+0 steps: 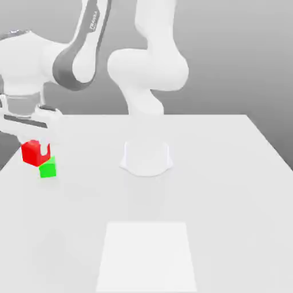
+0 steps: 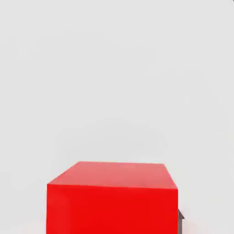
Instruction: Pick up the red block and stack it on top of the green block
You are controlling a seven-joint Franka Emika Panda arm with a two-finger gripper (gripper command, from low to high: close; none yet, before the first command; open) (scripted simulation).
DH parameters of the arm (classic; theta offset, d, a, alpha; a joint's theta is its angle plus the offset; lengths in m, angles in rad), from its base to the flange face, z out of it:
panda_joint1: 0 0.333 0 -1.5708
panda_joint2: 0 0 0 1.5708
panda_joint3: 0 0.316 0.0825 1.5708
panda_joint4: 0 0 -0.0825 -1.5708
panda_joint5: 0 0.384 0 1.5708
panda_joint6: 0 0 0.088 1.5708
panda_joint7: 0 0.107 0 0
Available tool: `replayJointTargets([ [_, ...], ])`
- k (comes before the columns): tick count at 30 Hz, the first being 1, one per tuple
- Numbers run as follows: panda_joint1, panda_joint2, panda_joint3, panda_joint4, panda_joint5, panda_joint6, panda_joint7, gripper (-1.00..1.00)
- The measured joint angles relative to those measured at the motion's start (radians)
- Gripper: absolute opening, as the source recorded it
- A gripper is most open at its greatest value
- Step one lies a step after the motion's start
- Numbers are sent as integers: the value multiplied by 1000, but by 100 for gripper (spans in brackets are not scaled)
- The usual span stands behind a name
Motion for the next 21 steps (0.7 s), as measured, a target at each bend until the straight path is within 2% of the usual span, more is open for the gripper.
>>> replayJointTargets([
  [5,-153,12,-144,-35,-101,51,-156,-100],
  [7,-148,59,-182,-39,-91,104,-189,-100],
  [10,-96,155,-229,-43,-18,201,-246,-100],
  [12,-42,228,-257,-46,83,268,-316,-100],
  [13,-18,268,-259,-48,167,301,-374,-100],
  [14,-18,268,-259,-48,166,300,-373,-100],
  [15,-18,268,-259,-48,166,300,-373,100],
  [21,-18,268,-259,-48,166,299,-373,100],
])
